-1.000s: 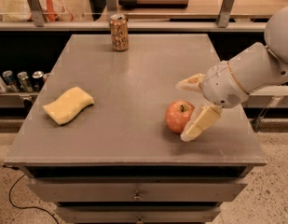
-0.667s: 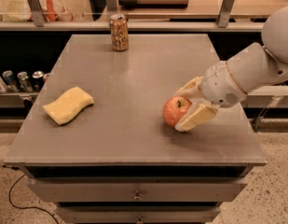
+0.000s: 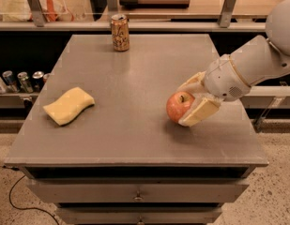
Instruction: Move apple near orange can
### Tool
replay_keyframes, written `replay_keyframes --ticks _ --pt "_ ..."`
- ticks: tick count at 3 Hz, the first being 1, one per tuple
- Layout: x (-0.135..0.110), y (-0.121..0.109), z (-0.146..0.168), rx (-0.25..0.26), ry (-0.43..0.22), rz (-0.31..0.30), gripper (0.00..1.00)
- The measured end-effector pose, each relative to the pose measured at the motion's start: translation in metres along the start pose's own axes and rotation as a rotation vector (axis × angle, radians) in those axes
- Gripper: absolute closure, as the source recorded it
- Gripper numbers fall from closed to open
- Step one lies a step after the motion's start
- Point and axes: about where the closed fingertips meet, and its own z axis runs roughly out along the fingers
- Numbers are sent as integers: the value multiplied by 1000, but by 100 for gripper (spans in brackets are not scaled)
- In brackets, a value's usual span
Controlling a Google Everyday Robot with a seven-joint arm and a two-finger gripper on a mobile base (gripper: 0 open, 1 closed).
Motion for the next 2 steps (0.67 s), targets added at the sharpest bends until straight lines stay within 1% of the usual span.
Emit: replay_keyframes --ticks 1,2 --pt "-12 -16 -20 40 4 -35 100" --pt "-30 -36 -42 91 10 -72 100"
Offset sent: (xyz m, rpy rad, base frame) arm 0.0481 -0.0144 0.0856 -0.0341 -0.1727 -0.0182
